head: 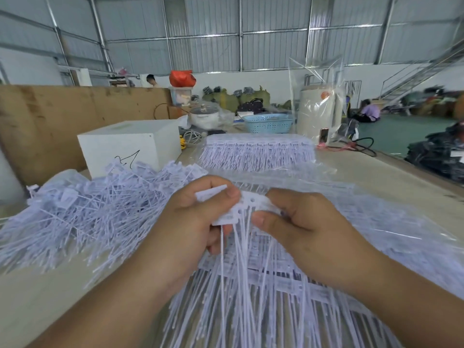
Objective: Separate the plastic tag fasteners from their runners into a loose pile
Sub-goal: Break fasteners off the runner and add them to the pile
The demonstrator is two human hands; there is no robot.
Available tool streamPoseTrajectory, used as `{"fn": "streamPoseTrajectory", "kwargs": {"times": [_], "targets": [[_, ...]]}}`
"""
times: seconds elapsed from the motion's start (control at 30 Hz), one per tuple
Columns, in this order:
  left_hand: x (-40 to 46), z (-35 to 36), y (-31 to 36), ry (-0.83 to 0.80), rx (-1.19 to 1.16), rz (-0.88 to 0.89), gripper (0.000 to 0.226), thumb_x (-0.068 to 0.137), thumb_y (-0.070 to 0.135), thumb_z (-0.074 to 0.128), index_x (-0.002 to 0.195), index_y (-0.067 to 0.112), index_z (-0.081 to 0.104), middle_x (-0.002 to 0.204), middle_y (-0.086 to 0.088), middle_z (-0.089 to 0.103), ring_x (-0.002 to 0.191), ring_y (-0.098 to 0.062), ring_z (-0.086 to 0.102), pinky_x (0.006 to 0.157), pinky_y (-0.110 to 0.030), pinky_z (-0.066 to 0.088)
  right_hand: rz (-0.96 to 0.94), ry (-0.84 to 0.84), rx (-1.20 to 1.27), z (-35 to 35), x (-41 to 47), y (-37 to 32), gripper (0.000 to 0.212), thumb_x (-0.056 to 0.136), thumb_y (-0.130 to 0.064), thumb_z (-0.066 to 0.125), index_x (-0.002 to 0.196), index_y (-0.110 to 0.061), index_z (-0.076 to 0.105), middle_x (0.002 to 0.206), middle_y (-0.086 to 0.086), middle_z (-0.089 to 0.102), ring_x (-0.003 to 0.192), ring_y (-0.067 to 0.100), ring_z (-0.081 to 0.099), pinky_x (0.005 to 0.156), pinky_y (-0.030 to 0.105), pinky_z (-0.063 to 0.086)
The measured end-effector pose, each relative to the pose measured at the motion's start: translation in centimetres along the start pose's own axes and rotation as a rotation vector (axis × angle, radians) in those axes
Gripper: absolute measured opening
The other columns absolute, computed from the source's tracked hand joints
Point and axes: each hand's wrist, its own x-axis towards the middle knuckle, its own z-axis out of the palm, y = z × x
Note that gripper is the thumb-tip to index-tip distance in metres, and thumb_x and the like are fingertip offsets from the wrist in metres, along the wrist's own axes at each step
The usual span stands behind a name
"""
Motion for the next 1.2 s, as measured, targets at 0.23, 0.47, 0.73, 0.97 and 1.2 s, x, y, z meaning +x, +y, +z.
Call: {"fn": "streamPoseTrajectory", "kwargs": {"times": [0.23,0.47,0.73,0.97,1.2], "targets": [[-0.8,2.0,0.2,0.127,-0.343,-0.082,0.009,0.069,0.026,0.068,0.062,0.021,0.066,0.047,0.0,0.044,0.032,-0.005,0.03,0.033,-0.014,0.028,-0.01,0.22,0.134,1.5,0.3,-1.2,0.048,0.09,-0.047,0.047,0.08,-0.001,0.055,0.068,0.02,0.059,0.058,0.037,0.054,0.055,0.053,0.047],[-1.0,2.2,0.3,0.053,-0.579,-0.267,0.017,0.069,0.024,0.066,0.077,0.016,0.053,0.045,0.004,0.037,0.032,-0.003,0.026,0.034,-0.013,0.025,-0.076,0.259,0.076,1.5,0.3,-1.1,0.049,0.091,-0.047,0.043,0.079,-0.002,0.056,0.065,0.014,0.06,0.059,0.033,0.056,0.054,0.051,0.047],[0.0,-0.5,0.7,0.142,-0.648,-0.21,0.024,0.086,0.026,0.057,0.068,0.012,0.061,0.053,0.006,0.037,0.035,-0.002,0.031,0.032,-0.013,0.032,-0.062,0.509,0.297,0.7,-0.1,-1.1,0.043,0.097,-0.042,0.048,0.069,-0.009,0.049,0.049,-0.007,0.043,0.042,0.006,0.038,0.037,0.028,0.037],[0.7,-1.7,0.1,-0.019,0.029,-0.082,0.012,0.071,0.024,0.075,0.065,0.02,0.065,0.049,-0.001,0.045,0.032,-0.008,0.032,0.036,-0.014,0.029,-0.043,-0.026,0.329,-0.2,-0.5,-0.2,0.042,0.084,-0.055,0.054,0.12,-0.036,0.044,0.059,-0.007,0.051,0.043,0.004,0.036,0.041,0.021,0.031],[-0.2,-0.8,-0.4,-0.17,0.218,-0.027,0.012,0.078,0.034,0.063,0.073,0.024,0.068,0.051,-0.002,0.053,0.036,-0.013,0.039,0.04,-0.02,0.036,-0.091,-0.239,-0.043,0.2,-0.6,-0.2,0.061,0.091,-0.057,0.045,0.145,-0.034,0.025,0.057,-0.01,0.056,0.046,0.004,0.047,0.048,0.019,0.032]]}}
